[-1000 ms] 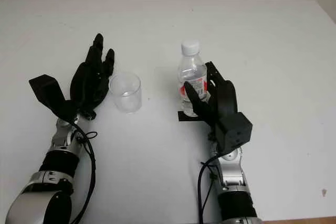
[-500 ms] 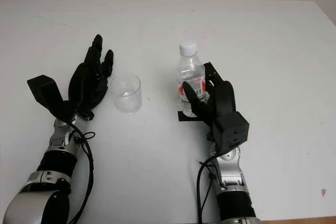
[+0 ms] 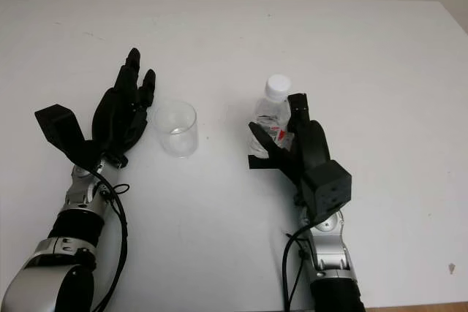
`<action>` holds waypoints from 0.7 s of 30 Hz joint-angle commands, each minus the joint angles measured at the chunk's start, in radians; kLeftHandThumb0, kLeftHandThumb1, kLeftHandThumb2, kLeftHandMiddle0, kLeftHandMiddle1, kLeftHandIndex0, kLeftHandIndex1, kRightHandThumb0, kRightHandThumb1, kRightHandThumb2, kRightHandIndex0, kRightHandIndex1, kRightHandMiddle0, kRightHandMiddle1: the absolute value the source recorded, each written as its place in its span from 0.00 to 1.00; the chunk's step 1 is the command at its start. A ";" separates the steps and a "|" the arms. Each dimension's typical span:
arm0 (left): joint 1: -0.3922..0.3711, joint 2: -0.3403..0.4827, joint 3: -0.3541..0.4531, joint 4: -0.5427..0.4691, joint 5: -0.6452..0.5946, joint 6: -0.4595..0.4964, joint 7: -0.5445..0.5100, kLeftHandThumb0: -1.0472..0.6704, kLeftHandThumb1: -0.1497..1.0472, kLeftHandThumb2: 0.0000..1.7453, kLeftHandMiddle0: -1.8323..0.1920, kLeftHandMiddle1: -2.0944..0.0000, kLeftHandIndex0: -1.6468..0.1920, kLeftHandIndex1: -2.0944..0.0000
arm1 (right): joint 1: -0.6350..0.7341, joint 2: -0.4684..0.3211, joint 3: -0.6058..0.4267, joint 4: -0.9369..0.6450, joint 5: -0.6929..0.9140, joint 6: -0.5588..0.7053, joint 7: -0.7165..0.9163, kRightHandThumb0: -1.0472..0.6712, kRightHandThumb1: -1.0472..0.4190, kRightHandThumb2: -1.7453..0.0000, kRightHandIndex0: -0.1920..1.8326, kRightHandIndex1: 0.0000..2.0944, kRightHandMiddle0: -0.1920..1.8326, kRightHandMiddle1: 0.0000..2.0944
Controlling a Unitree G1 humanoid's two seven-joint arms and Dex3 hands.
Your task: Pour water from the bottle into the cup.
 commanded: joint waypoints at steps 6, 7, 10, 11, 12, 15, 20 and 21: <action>0.004 0.014 0.004 0.010 0.000 -0.002 -0.010 0.12 1.00 0.40 0.99 0.97 1.00 0.99 | 0.023 0.006 0.003 -0.004 -0.023 -0.026 -0.031 0.27 0.00 0.92 0.00 0.65 0.00 0.82; 0.004 0.014 0.003 0.010 0.001 -0.002 -0.010 0.12 1.00 0.40 0.99 0.97 1.00 0.99 | 0.025 0.002 0.004 -0.005 -0.031 -0.027 -0.034 0.27 0.00 0.92 0.00 0.63 0.00 0.80; 0.003 0.012 0.005 0.008 -0.006 0.004 -0.015 0.12 1.00 0.40 0.99 0.97 1.00 0.99 | 0.028 -0.021 0.011 -0.011 -0.059 -0.026 -0.029 0.26 0.00 0.93 0.00 0.47 0.00 0.66; 0.003 0.012 0.005 0.008 -0.007 0.005 -0.018 0.12 1.00 0.40 0.99 0.97 1.00 0.99 | 0.030 -0.031 0.013 -0.016 -0.067 -0.020 -0.023 0.26 0.00 0.93 0.00 0.40 0.00 0.59; 0.003 0.011 0.005 0.008 -0.006 0.006 -0.017 0.12 1.00 0.40 0.99 0.98 1.00 0.99 | 0.032 -0.039 0.015 -0.021 -0.072 -0.012 -0.015 0.25 0.00 0.94 0.01 0.31 0.00 0.49; 0.003 0.010 0.003 0.009 -0.003 0.003 -0.014 0.12 1.00 0.40 0.99 0.97 1.00 0.99 | 0.037 -0.054 0.014 -0.036 -0.057 0.008 0.018 0.23 0.01 0.97 0.04 0.07 0.03 0.20; 0.006 0.007 0.002 0.006 -0.003 0.004 -0.013 0.12 1.00 0.40 0.99 0.97 1.00 0.99 | 0.043 -0.088 0.015 -0.074 -0.034 0.053 0.086 0.20 0.04 0.97 0.00 0.00 0.00 0.09; 0.006 0.007 0.002 0.006 -0.002 0.004 -0.013 0.12 1.00 0.40 0.99 0.97 1.00 0.99 | 0.044 -0.094 0.016 -0.083 -0.032 0.065 0.096 0.20 0.04 0.97 0.00 0.00 0.00 0.07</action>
